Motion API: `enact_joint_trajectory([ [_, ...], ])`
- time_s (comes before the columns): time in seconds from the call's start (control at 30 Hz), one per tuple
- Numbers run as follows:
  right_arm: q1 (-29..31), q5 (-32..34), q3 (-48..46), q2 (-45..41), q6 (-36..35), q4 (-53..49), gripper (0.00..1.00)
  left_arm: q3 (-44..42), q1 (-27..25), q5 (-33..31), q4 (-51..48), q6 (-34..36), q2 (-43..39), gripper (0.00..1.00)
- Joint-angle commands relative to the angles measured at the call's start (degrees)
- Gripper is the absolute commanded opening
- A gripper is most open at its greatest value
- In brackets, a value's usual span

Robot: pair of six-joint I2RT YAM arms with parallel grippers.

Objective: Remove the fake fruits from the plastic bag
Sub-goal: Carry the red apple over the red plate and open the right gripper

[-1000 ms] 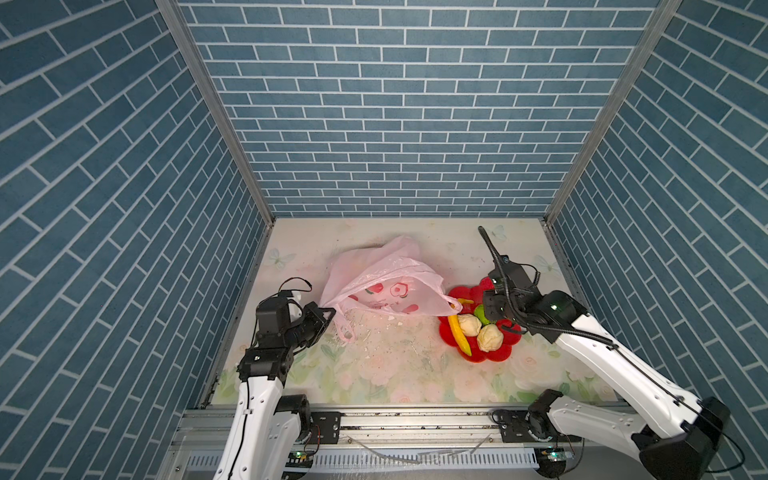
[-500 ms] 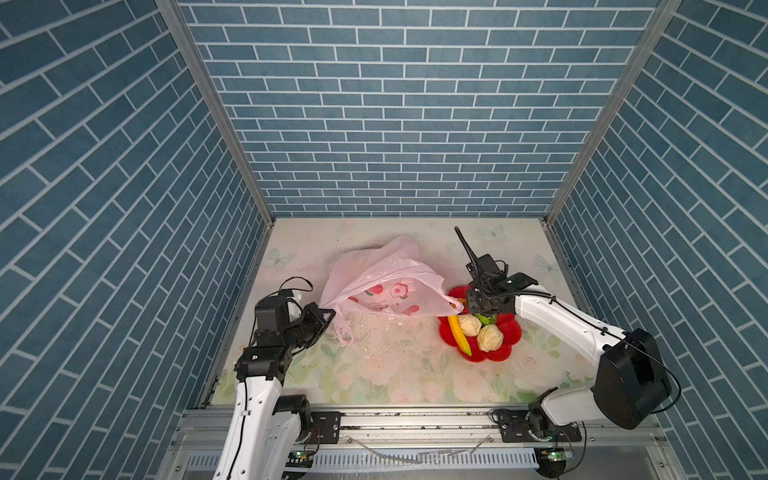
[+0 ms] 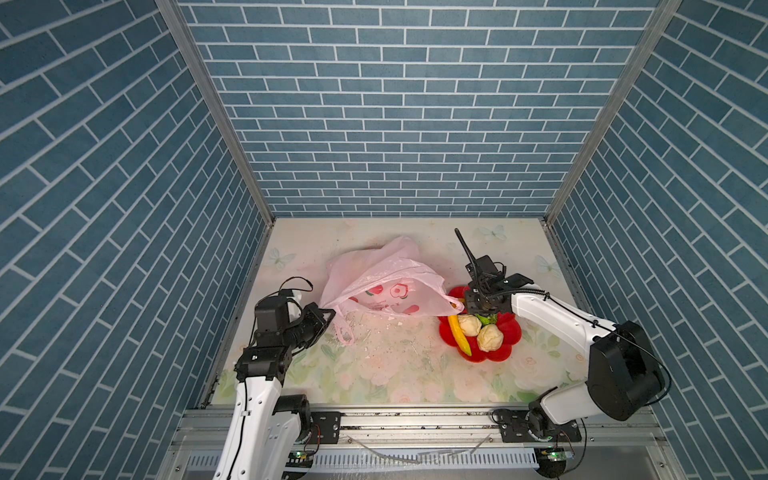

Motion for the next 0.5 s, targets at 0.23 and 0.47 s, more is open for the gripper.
enact_joint_trajectory([
  [0.23,-0.32,0.67,-3.42,0.9,-0.02,1.55,0.42,-0.18,-0.19,0.17,-0.94,1.69,-0.01,0.06],
  [0.47,-0.37,0.73,-3.64,0.81,-0.01,2.07,0.5,1.07,-0.2,0.11,-3.1,3.19,0.2,0.15],
])
